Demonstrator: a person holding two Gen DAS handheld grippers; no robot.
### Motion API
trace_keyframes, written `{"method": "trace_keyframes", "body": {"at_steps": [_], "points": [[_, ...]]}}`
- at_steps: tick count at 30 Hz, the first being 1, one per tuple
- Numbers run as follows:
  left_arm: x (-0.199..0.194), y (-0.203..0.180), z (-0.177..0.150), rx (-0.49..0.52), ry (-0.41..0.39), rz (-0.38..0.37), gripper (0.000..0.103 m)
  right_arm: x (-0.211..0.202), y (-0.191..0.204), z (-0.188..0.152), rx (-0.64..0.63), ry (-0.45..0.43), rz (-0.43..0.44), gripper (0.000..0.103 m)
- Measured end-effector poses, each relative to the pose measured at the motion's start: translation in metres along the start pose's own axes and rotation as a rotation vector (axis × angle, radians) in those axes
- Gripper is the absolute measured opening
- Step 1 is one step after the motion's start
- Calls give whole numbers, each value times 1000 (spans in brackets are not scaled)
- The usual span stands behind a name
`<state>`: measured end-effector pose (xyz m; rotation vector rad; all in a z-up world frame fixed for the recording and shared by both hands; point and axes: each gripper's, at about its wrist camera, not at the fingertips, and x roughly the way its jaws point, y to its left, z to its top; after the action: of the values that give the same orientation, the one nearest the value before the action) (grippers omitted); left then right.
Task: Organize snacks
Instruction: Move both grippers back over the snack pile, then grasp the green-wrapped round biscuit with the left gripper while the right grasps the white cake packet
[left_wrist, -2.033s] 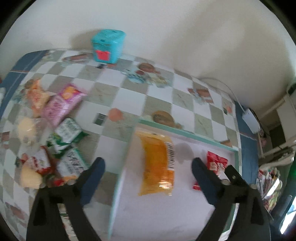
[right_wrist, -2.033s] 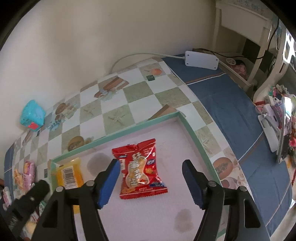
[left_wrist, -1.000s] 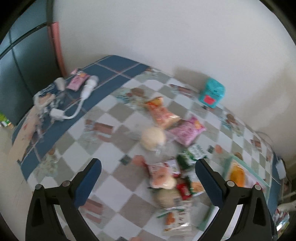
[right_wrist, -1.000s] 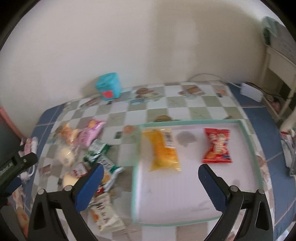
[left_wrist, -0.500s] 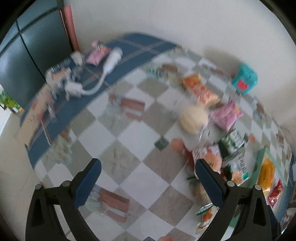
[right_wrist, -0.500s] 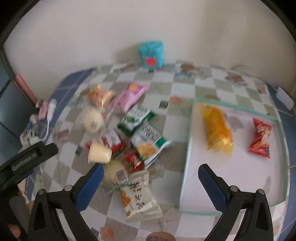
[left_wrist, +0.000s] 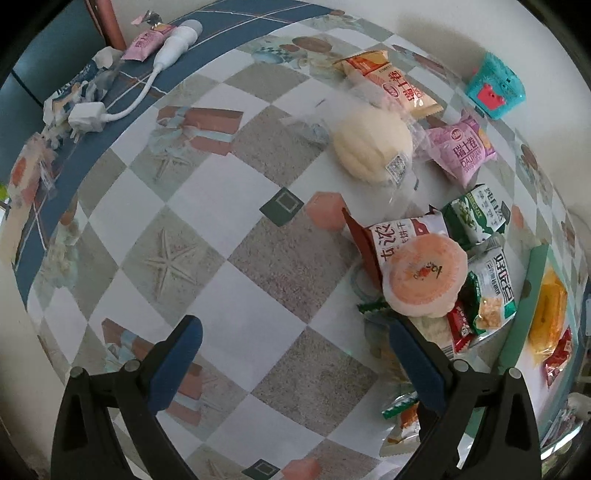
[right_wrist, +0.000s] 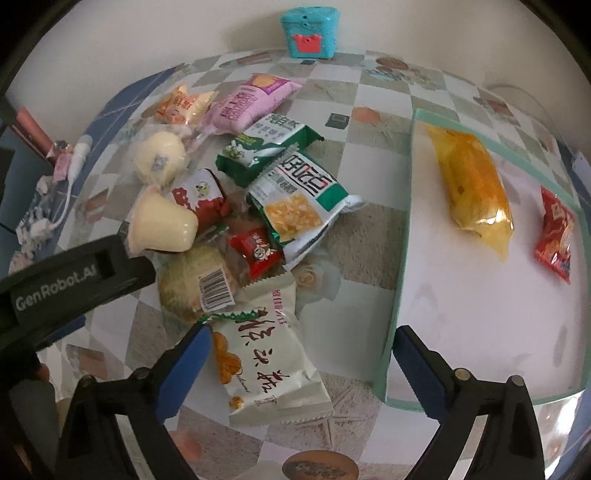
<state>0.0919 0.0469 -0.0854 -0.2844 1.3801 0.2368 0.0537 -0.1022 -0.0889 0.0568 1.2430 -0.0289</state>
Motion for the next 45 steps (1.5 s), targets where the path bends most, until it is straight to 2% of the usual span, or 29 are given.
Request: {"method": "trace_keyframes", "body": {"at_steps": [3, 8, 11, 13, 16, 22, 28, 32, 36, 41, 45], "points": [[-4, -2, 1, -2, -3, -10, 101, -2, 4, -2, -22, 0, -21, 92], [-8, -4, 2, -4, -1, -25, 101, -14, 9, -2, -51, -38, -39, 90], [-11, -3, 4, -9, 2, -30, 101, -20, 24, 0, -98, -61, -16, 90], [-15, -2, 7, -13, 2, -30, 101, -19, 29, -1, -135, -52, -16, 89], [-17, 2, 12, -20, 5, -29, 101, -13, 35, -4, -160, -32, -5, 83], [-16, 8, 13, -9, 6, -40, 101, 0, 30, -11, -157, 25, -8, 83], [-15, -5, 12, 17, 26, -95, 101, -1, 28, -11, -178, 20, -38, 82], [-11, -12, 11, 39, 53, -114, 100, -3, 22, -10, -166, 22, 3, 77], [-8, -20, 10, 54, 68, -148, 100, 1, 12, -11, -129, 51, 45, 65], [-1, -30, 6, 71, 88, -174, 100, 0, 4, -10, -110, 56, 76, 64], [9, -36, 0, 89, 106, -172, 100, -1, 1, -8, -109, 56, 70, 62]]}}
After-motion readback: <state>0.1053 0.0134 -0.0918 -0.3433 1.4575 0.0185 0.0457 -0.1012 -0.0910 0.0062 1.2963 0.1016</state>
